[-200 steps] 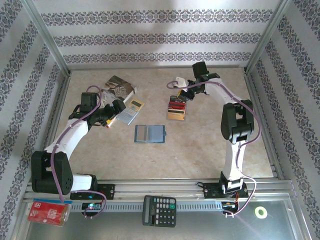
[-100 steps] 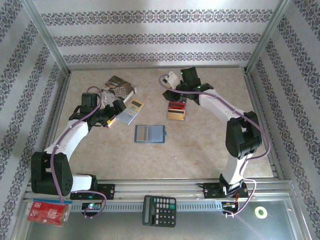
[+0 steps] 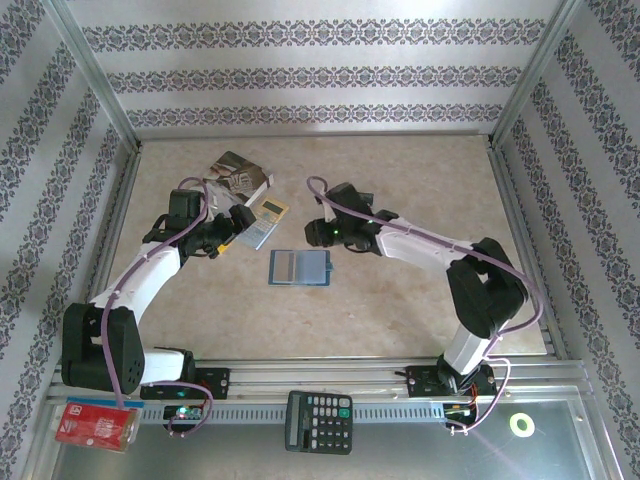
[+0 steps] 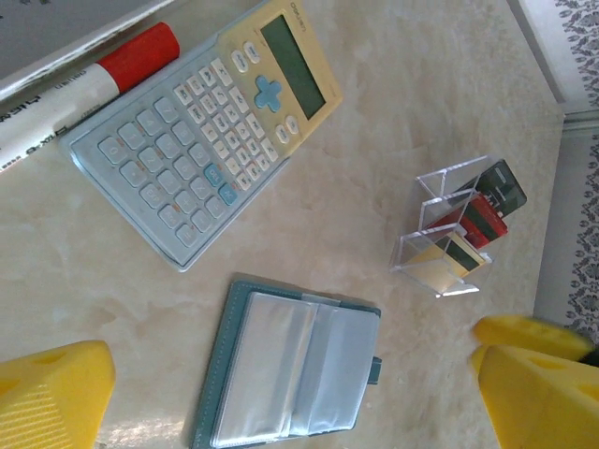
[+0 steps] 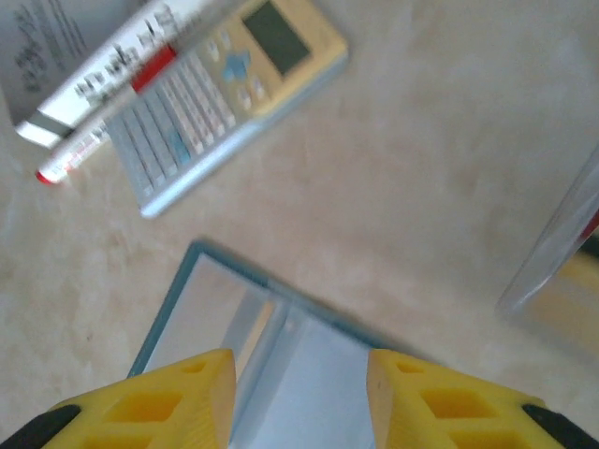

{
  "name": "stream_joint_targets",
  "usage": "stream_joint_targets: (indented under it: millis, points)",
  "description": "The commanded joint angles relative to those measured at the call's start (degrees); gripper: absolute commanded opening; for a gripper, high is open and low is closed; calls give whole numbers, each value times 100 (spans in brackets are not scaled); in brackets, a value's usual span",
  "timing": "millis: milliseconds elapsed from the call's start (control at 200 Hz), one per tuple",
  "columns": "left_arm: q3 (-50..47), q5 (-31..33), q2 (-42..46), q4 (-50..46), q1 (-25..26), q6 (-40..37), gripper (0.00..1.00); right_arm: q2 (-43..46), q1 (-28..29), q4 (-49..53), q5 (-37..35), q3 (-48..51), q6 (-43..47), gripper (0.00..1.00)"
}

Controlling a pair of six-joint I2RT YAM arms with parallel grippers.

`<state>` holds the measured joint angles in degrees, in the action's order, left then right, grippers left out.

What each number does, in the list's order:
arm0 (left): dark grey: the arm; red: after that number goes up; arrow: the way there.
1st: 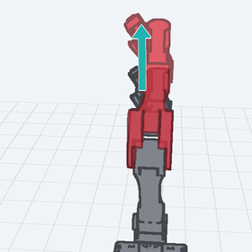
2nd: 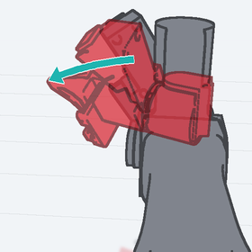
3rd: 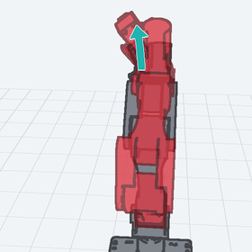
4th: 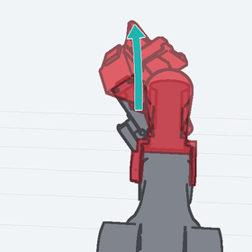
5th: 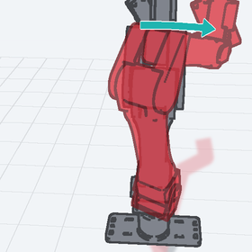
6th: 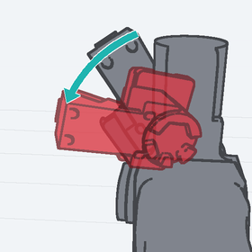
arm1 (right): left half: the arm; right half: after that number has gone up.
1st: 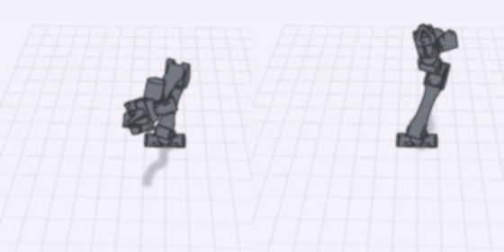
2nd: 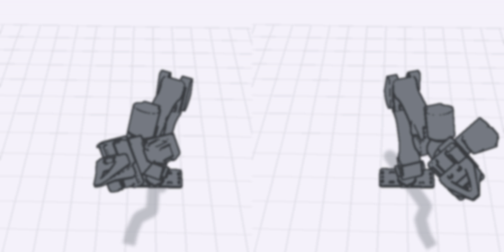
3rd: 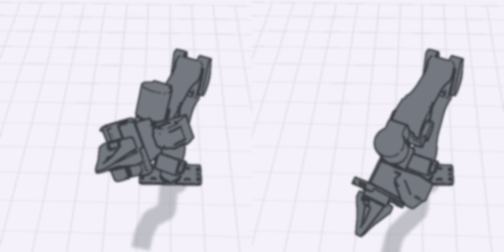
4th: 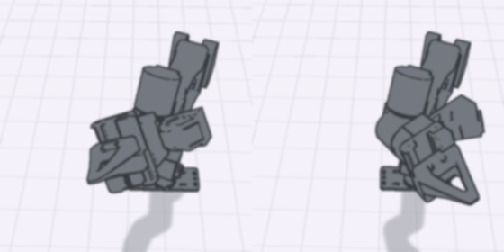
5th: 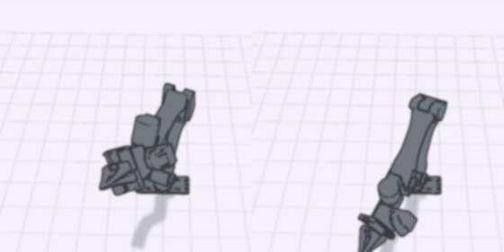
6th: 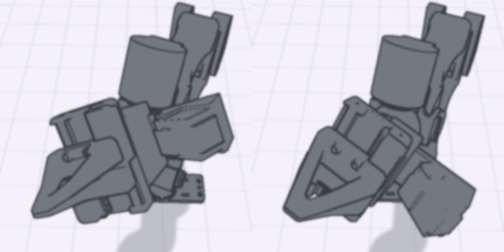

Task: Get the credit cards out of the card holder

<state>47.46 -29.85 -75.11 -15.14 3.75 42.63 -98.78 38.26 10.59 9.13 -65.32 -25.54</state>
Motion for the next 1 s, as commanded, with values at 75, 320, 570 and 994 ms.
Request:
stream_joint_targets:
  millis: [75,320,570,994]
  points:
    - [-145,187,197,294,57,247,100,-568,594,210,-597,-244,-739,45]
    - [-242,728,453,104,47,317,100,-1077,1184,983,-1464,-909,-354,55]
    - [-546,919,651,447,47,738,100,-1594,1279,1336,-1130,-1453,-40,56]
    - [-772,509,352,683,47,653,100,-1826,1225,1650,-1472,-1219,41,54]
